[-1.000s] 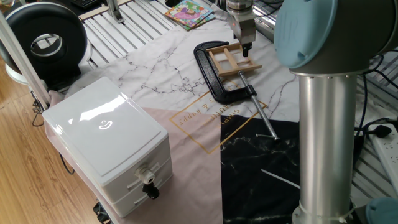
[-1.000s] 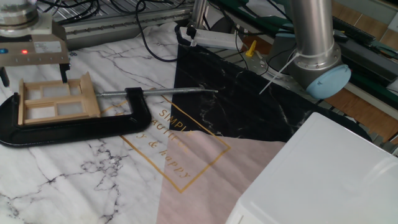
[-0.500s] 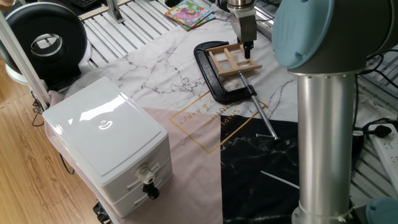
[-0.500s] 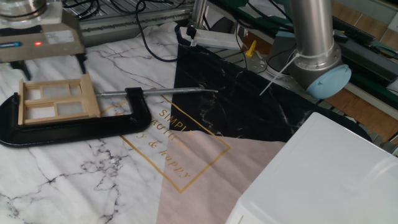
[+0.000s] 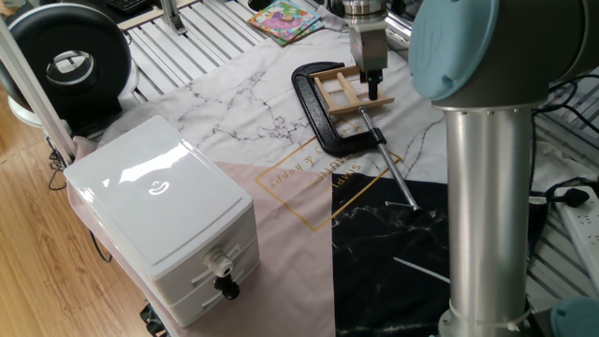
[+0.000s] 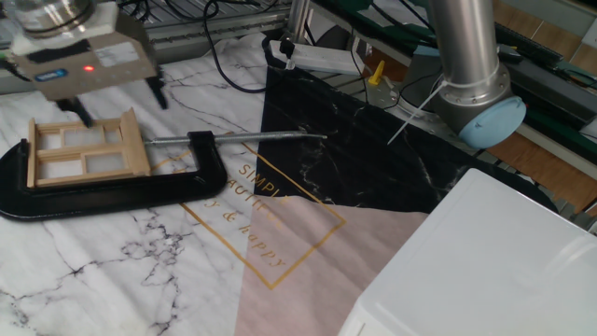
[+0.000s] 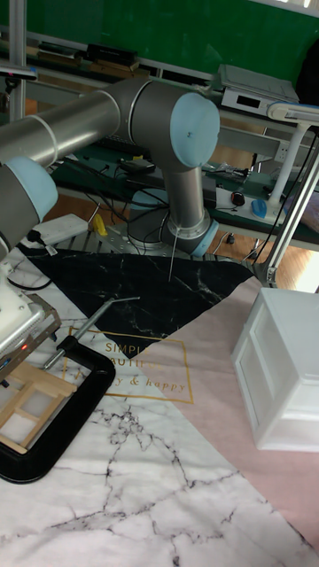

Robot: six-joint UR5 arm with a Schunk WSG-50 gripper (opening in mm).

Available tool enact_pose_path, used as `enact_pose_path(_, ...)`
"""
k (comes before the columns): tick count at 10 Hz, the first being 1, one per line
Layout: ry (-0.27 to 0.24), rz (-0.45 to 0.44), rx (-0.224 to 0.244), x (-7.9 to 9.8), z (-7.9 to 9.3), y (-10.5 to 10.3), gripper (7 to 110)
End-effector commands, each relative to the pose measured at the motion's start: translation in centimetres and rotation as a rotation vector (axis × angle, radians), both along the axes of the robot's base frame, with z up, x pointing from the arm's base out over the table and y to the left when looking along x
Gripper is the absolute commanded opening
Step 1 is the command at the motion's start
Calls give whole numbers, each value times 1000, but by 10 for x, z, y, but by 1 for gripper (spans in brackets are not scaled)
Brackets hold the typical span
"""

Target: Close a sliding window

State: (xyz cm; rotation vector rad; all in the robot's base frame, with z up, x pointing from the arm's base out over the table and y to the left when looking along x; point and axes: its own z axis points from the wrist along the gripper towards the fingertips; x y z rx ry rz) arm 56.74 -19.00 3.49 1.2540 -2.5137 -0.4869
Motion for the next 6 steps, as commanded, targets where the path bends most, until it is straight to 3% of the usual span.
enact_pose_path(1, 17, -38, 50, -16, -7, 19, 88)
enact_pose_path(6, 43, -40, -3, -31, -16, 8, 88)
